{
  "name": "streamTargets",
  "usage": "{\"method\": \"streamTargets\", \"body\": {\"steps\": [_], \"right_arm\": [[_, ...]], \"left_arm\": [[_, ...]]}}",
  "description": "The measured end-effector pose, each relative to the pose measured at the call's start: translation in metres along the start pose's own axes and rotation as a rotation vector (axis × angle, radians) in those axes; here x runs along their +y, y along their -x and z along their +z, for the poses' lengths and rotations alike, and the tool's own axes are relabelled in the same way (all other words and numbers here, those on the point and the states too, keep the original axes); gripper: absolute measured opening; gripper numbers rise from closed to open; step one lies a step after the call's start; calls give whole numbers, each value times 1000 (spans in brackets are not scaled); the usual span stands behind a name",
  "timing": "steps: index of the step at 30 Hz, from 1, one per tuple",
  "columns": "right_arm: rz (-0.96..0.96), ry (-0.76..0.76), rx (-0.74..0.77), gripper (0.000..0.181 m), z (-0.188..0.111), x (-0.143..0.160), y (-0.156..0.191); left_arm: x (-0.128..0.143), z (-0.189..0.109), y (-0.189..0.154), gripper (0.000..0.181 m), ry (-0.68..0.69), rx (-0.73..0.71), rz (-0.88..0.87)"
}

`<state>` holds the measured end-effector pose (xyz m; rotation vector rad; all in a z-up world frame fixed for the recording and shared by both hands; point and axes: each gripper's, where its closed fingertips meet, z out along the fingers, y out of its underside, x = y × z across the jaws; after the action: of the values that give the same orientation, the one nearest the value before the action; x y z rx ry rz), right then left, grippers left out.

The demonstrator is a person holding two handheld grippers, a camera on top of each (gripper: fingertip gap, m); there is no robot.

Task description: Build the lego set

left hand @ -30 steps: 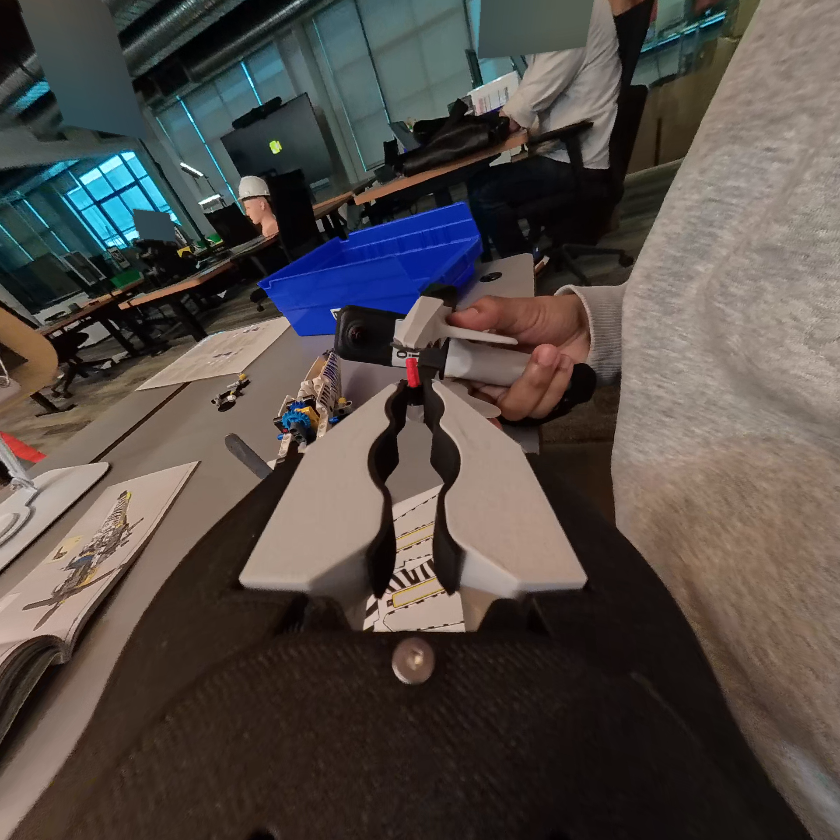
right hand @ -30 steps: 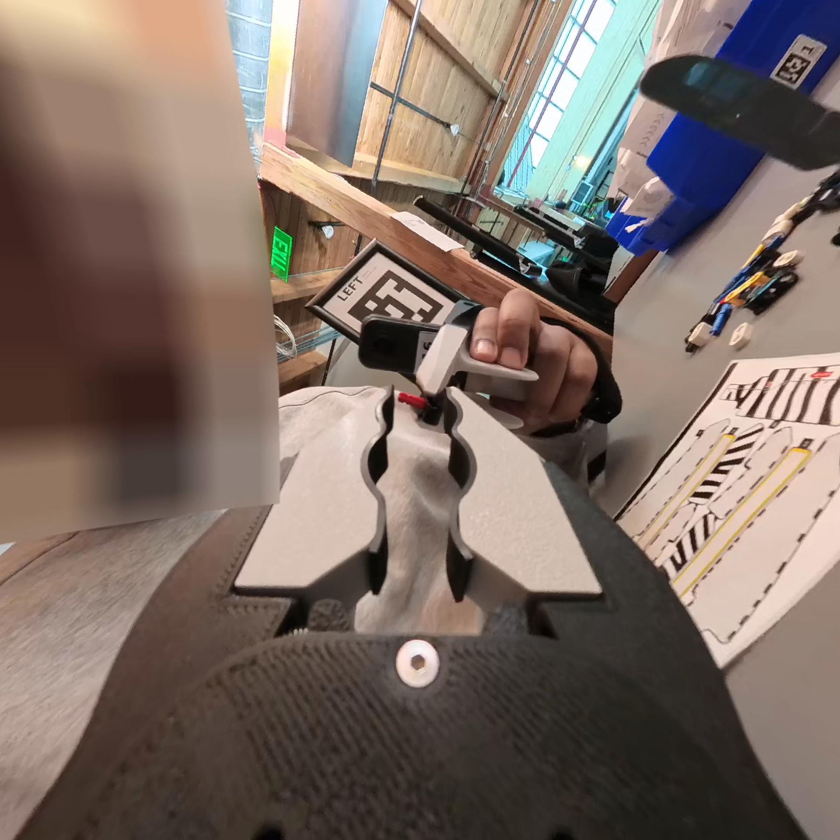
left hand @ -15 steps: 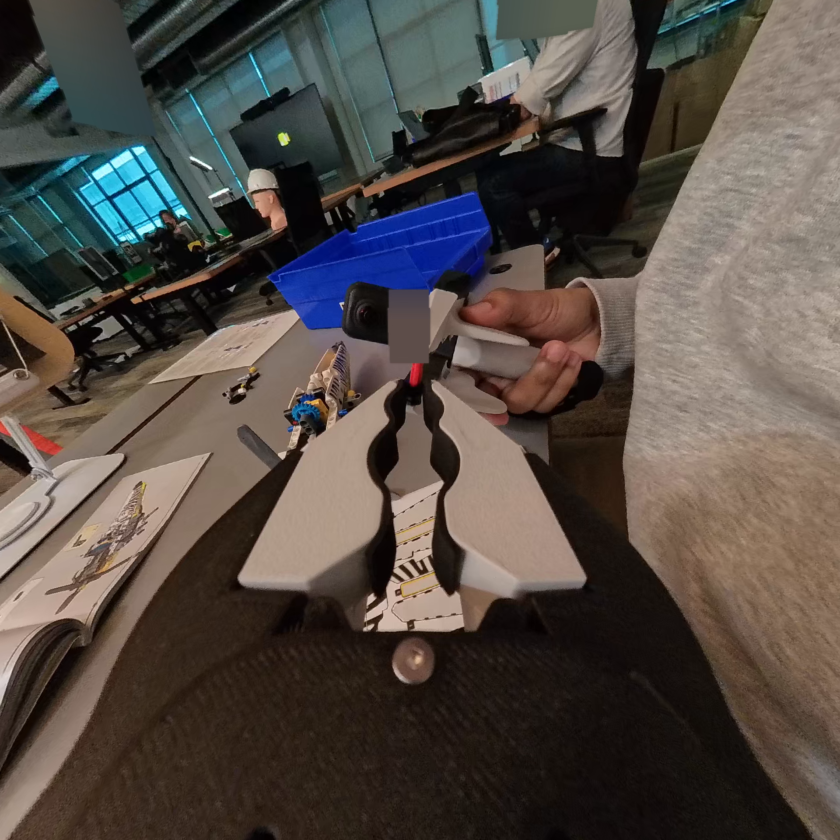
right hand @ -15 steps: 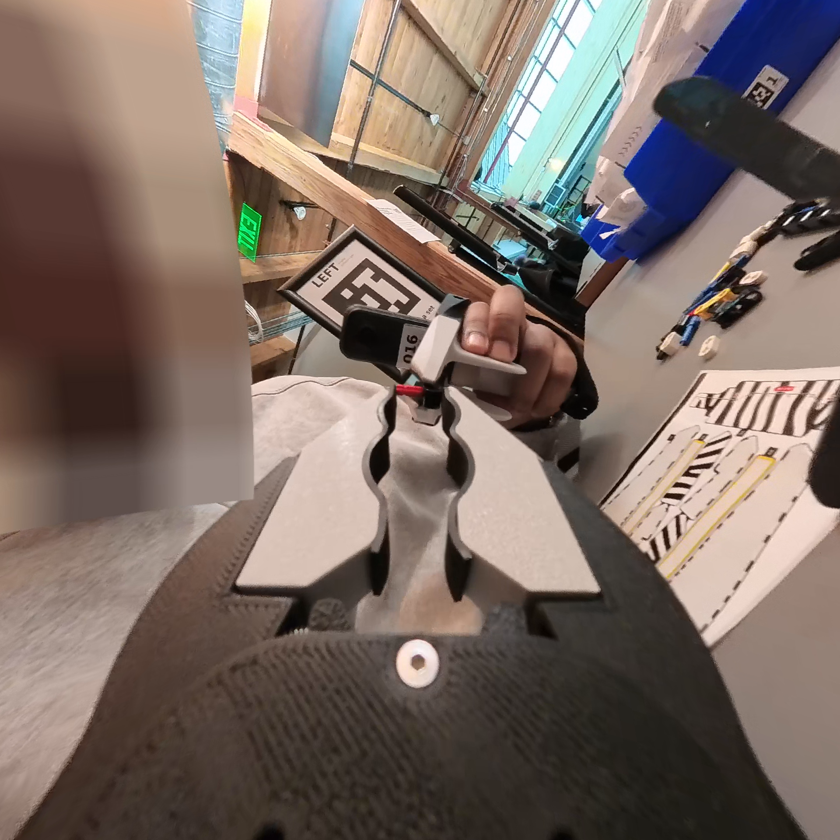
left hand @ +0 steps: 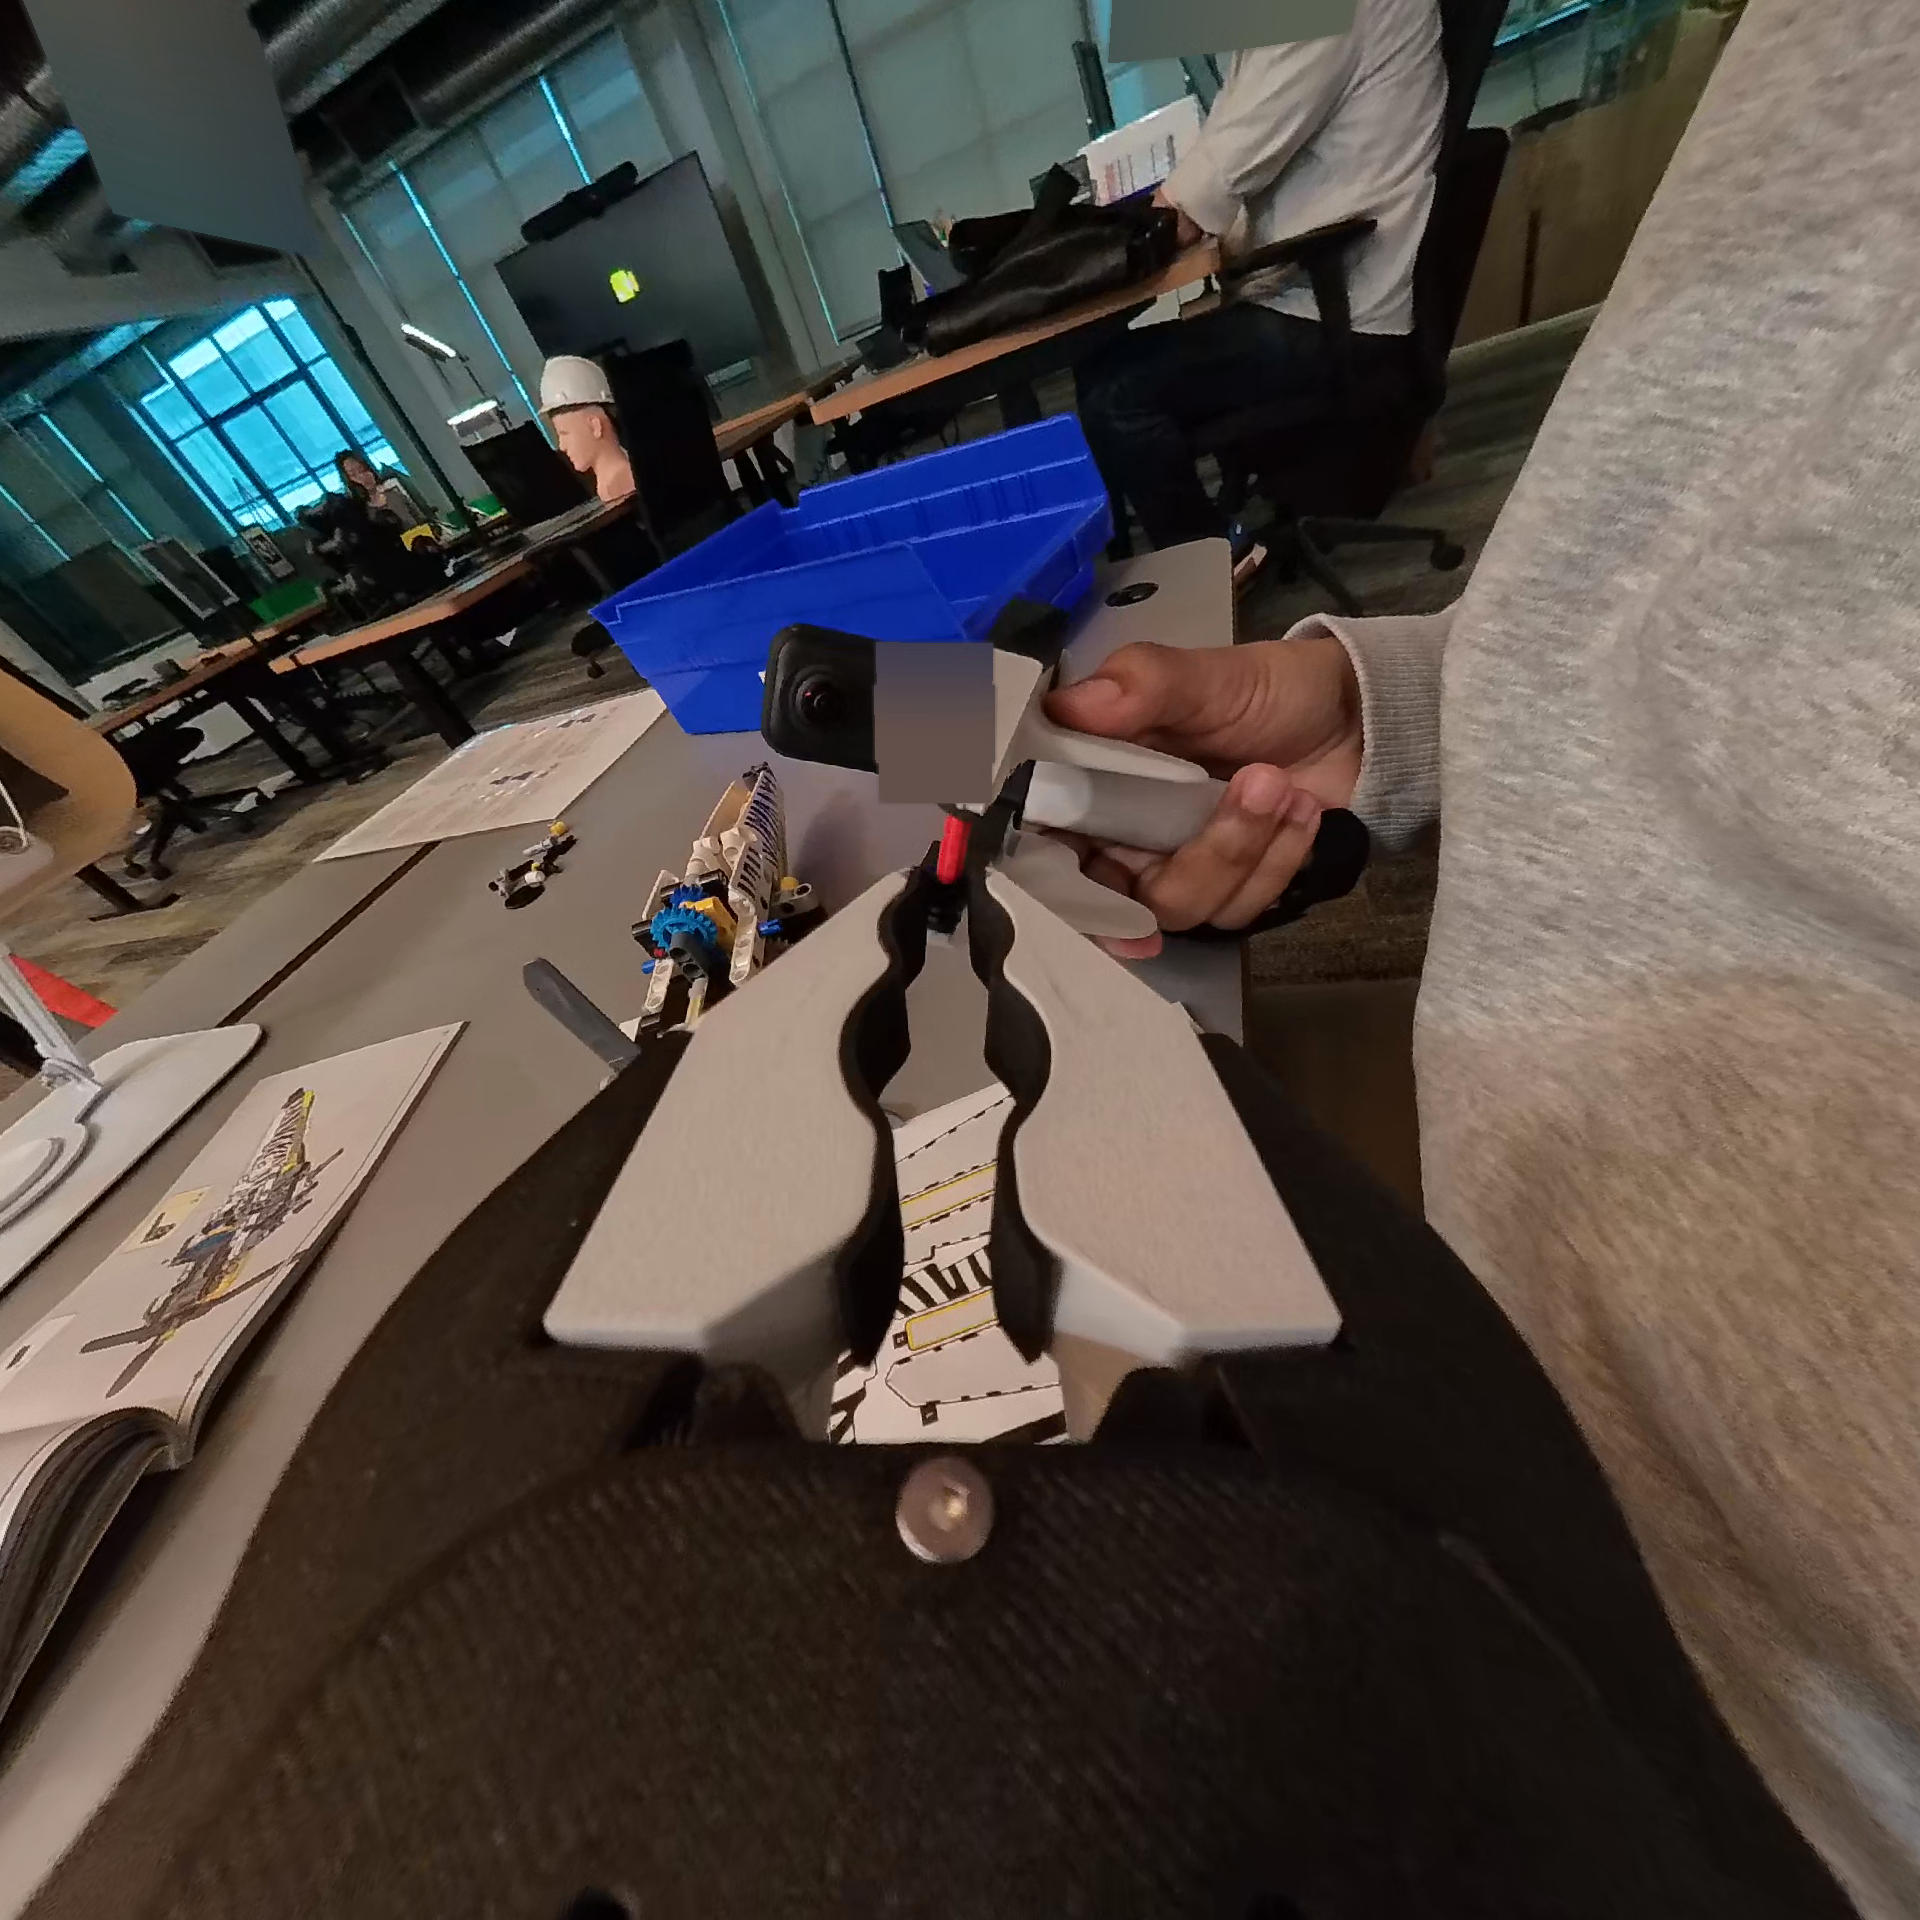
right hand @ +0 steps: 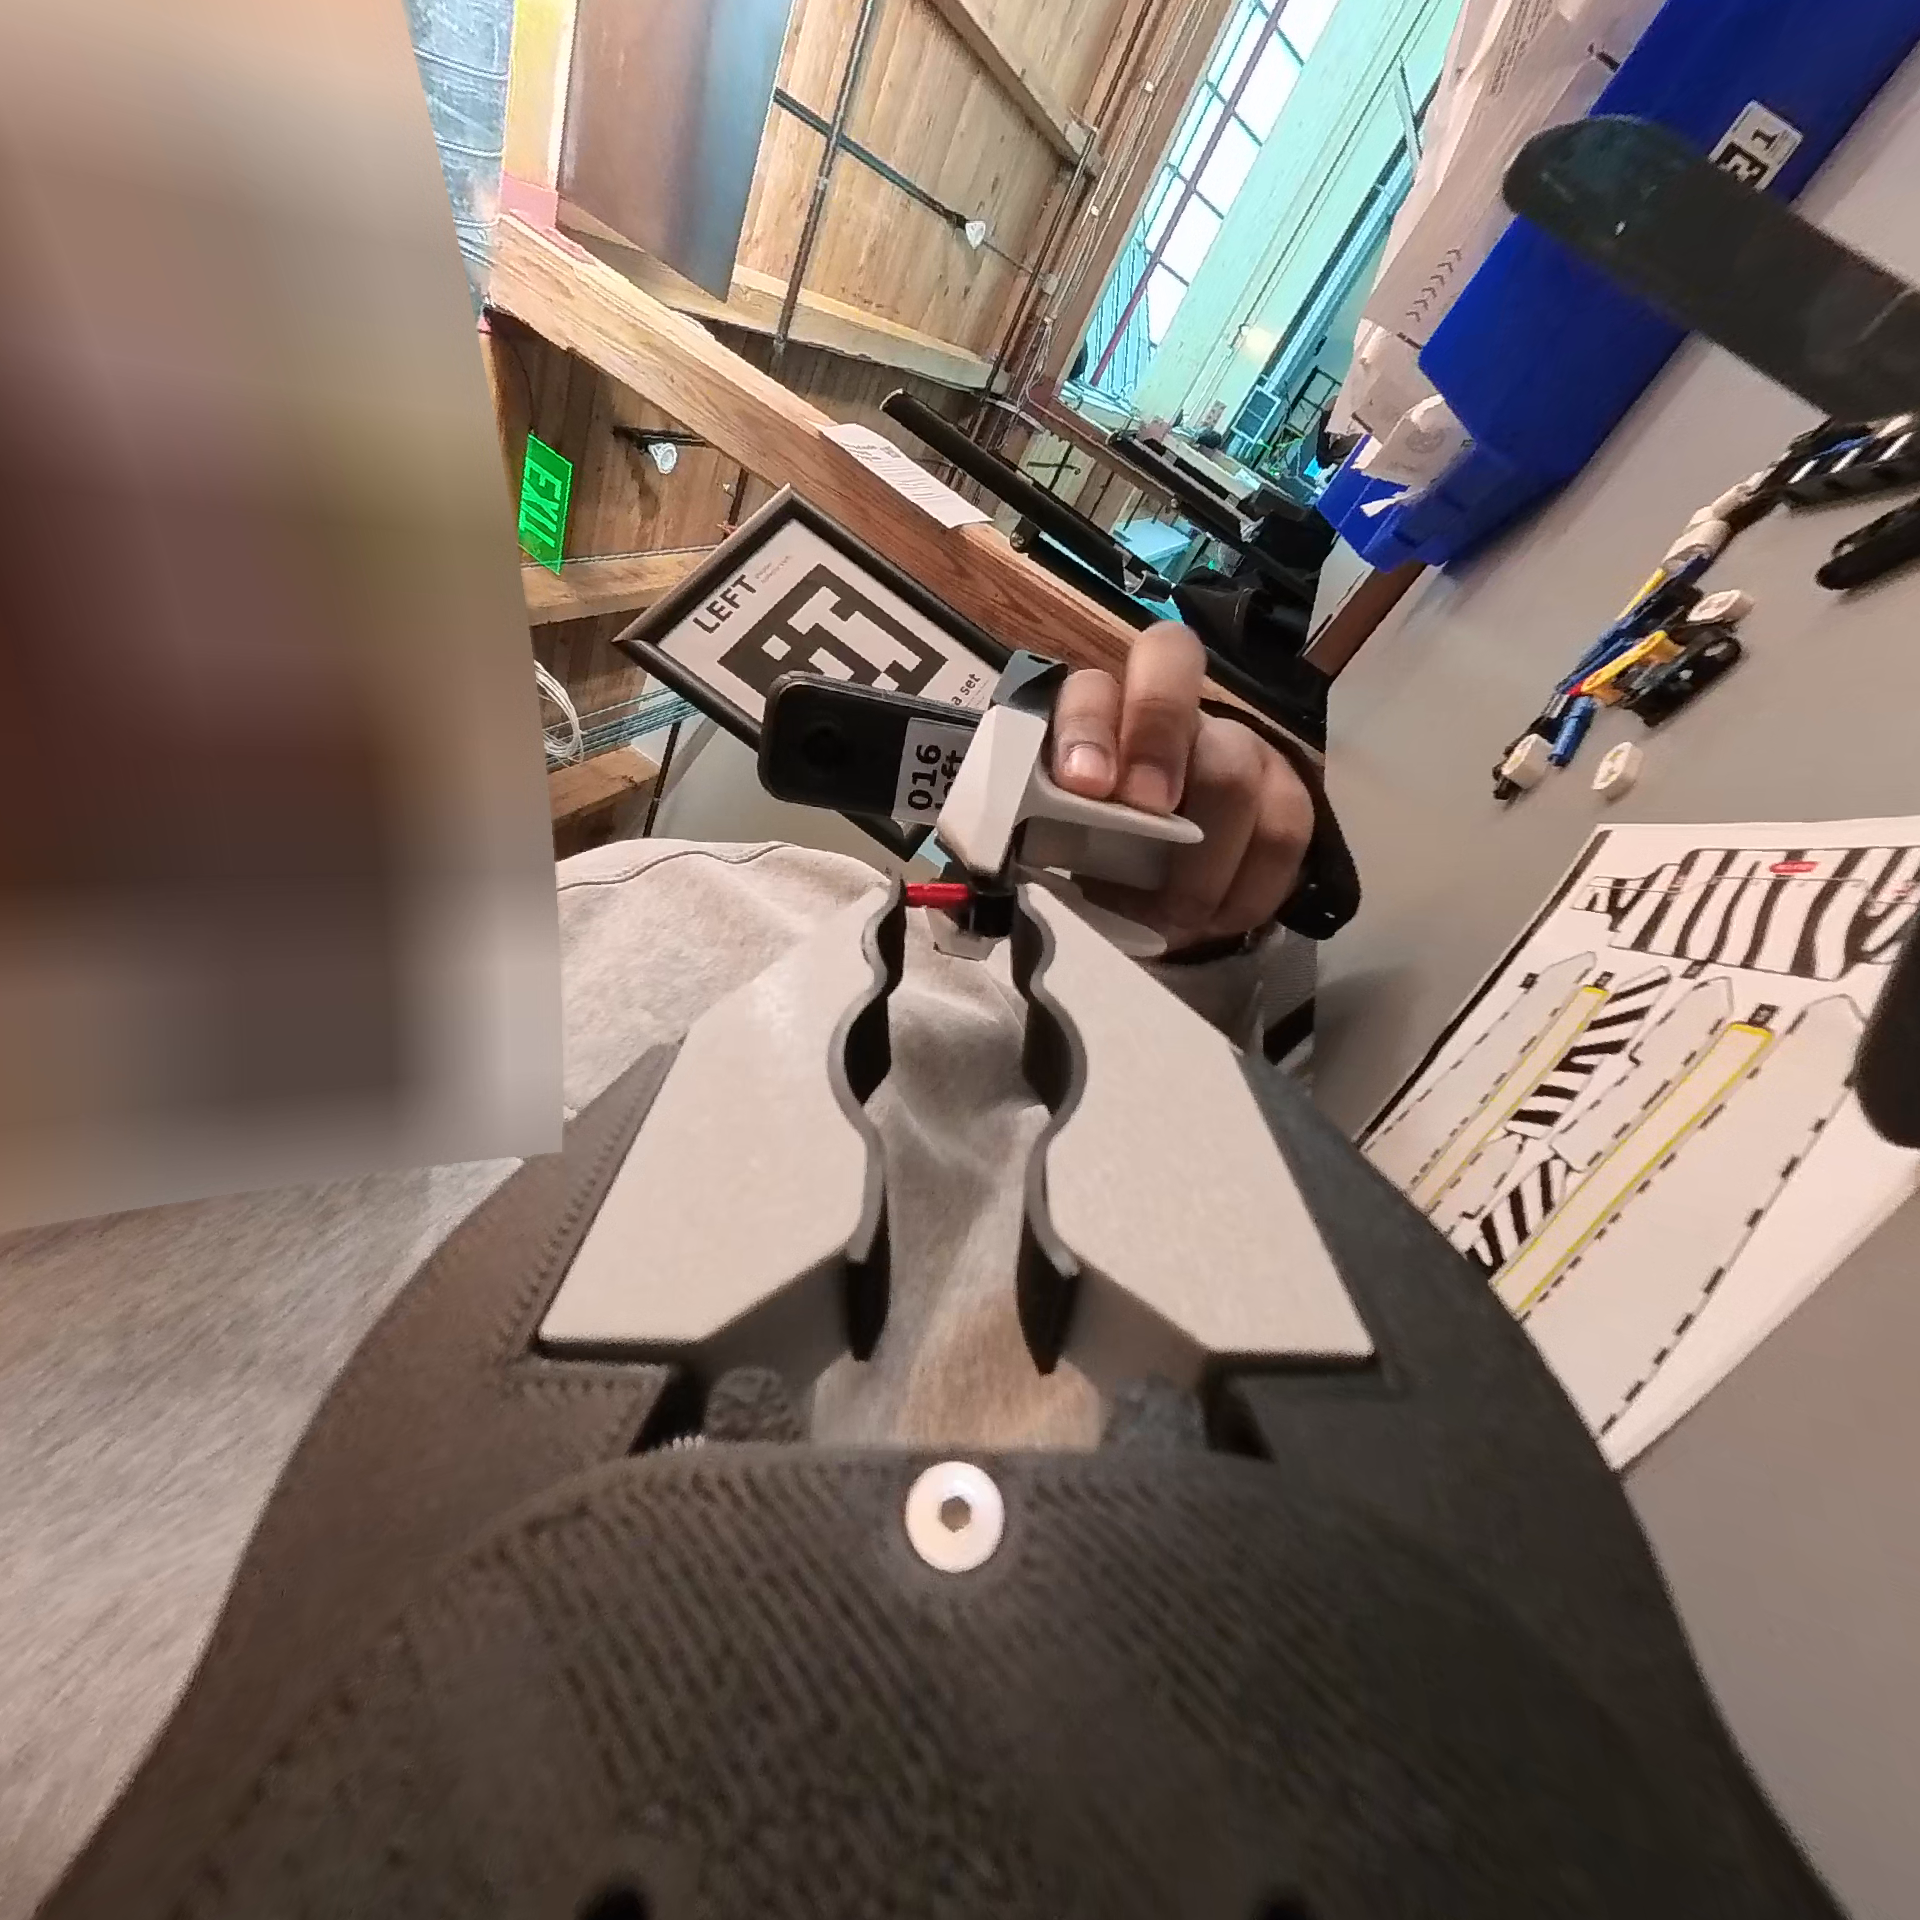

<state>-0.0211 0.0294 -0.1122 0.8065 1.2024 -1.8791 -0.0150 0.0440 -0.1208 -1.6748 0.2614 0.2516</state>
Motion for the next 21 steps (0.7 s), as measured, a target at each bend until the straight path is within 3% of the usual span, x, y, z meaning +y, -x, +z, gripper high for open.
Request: {"method": "streamTargets", "body": {"steps": [21], "right_arm": [[27,1,-9,17,0,1,0]], "left_arm": [[1,-1,0,5,17,-20,53]]}}
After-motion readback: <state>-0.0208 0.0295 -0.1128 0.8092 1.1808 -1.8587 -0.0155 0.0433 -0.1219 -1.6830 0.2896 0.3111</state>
